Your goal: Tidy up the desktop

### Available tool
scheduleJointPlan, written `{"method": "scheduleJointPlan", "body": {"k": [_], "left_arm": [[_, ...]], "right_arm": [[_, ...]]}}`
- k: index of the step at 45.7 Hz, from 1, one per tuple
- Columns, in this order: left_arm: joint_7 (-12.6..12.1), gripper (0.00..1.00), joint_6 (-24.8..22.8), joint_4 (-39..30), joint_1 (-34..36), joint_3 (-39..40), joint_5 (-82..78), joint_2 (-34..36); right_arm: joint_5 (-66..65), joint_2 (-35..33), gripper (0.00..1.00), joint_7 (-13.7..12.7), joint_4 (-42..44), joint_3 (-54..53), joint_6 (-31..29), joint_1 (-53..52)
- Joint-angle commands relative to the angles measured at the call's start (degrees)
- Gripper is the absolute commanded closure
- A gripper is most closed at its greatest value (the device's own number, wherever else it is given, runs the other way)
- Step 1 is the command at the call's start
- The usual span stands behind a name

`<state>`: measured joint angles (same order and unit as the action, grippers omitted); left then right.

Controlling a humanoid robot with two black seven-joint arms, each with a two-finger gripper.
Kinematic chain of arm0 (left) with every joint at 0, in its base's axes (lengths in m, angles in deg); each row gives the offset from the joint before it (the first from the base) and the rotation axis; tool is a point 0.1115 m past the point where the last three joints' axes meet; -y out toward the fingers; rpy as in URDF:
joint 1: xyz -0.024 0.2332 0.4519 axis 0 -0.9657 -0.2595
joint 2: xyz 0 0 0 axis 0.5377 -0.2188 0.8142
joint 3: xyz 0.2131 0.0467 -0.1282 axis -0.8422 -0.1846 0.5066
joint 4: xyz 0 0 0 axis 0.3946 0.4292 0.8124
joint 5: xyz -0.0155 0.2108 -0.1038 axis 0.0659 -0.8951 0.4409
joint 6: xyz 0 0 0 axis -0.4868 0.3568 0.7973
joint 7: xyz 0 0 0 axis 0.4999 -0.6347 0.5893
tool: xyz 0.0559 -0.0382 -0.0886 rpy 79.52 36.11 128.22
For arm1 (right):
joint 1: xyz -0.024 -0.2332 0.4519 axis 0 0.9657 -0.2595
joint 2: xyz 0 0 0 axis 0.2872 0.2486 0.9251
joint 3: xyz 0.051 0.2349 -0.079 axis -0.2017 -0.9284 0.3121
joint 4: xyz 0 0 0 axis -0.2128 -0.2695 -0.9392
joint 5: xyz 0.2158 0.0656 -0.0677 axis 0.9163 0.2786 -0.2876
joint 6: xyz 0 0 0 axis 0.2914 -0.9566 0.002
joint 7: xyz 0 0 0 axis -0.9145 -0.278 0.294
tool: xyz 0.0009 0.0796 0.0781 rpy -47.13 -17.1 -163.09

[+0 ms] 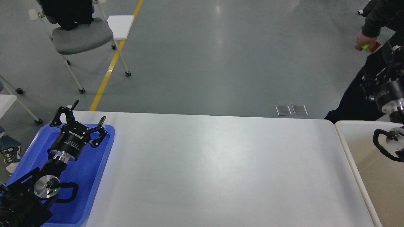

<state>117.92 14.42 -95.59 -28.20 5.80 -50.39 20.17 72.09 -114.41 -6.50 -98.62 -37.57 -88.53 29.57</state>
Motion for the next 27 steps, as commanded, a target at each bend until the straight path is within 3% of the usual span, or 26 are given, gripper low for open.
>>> {"method": "scheduleJointPlan", "body": {"k": [1, 27], "left_arm": [[0.0, 0.01, 0.0, 0.0, 0.0, 0.0, 0.0, 0.0], [0.0, 0.01, 0.0, 0.0, 0.0, 0.0, 0.0, 0.0]], "right_arm": [[-0.9, 6.5, 0.00, 4.5, -0.9, -7.9, -0.1, 10.0], [-4.5, 15.2, 0.00, 4.9, -3.8, -11.8, -1.4, 18.6]]}}
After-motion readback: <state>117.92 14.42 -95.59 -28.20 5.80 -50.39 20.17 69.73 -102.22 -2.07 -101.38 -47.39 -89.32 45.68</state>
